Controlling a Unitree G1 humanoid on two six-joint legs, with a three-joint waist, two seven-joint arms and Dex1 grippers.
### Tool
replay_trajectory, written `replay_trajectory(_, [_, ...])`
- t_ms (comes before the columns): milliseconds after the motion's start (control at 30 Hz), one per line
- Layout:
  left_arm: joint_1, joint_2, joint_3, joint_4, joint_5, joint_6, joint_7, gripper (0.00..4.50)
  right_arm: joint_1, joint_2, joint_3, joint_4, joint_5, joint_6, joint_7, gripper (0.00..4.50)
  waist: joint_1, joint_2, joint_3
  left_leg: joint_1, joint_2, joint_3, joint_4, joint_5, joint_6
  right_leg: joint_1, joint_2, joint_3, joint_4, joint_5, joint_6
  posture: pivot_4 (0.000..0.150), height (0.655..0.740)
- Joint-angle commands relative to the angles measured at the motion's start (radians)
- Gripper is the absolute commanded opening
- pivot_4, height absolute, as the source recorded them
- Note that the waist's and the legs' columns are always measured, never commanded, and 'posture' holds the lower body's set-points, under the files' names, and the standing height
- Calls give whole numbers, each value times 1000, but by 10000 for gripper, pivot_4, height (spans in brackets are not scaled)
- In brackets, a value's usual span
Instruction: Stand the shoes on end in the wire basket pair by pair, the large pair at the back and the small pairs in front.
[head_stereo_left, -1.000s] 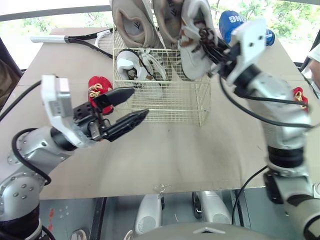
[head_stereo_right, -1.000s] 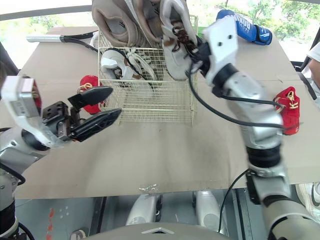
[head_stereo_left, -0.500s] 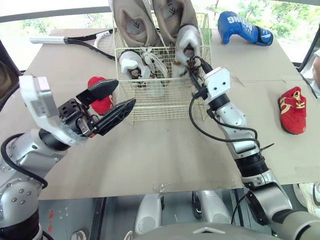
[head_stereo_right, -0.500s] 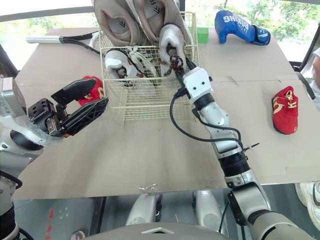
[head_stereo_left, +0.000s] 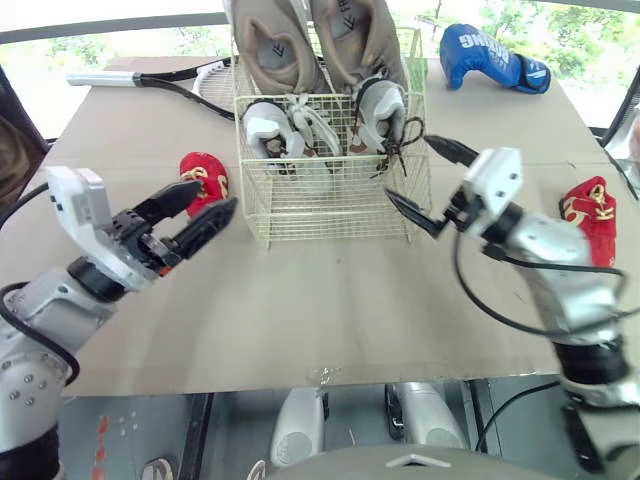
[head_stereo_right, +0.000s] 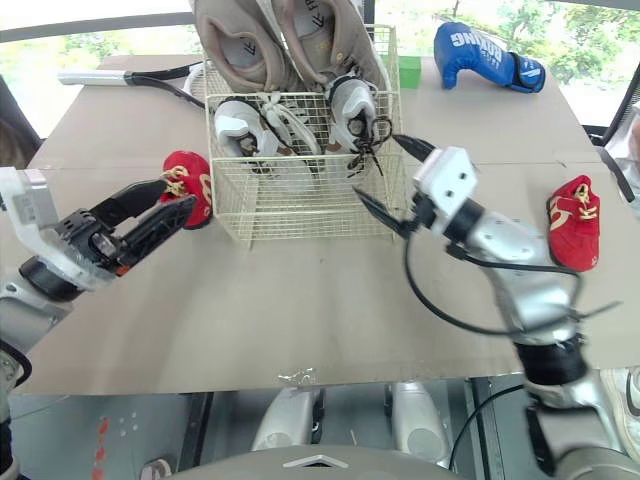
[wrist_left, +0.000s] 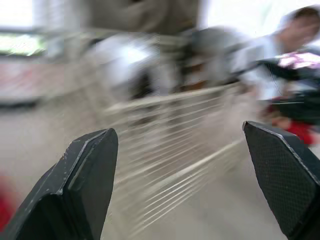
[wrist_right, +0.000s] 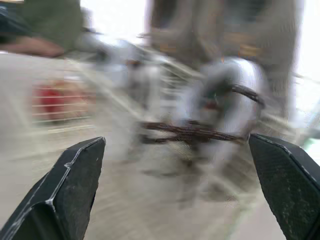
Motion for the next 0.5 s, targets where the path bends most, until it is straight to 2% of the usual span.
replay_trajectory(33, [-67,61,1,106,84,59,94,43362,30,-89,-86,-173,228,131,107,44246,2,-1,0,0,0,-1,0,0,0,0,0,-1,0,0,0,1500,7400])
replay_trajectory(133, [-146,64,-107,184,217,86,175,43362,65,-148,-117,-227,306,182,148,44246,7,-2,-1,0,0,-1,0,0,0,1,0,-1,0,0,0,1500,7400])
replay_trajectory(200, [-194,21,-178,208,295,57,198,43362,93,-170,-123,-241,301,183,158,44246,5,-3,-2,0,-1,0,1,0,0,1,-1,-1,-1,0,0,1500,7400])
replay_trajectory(367, [-274,-185,-314,244,505,-7,397,43362,131,-181,-156,-252,299,191,130,44246,6,-3,-2,-2,-1,-1,1,0,0,1,-1,-2,-2,0,0,1500,7400])
replay_trajectory(500, [-307,-350,-370,289,604,-79,462,43362,122,-178,-159,-258,293,202,109,44246,4,-4,-2,-3,-1,-1,1,0,0,0,-1,-1,-2,1,1,1500,7400])
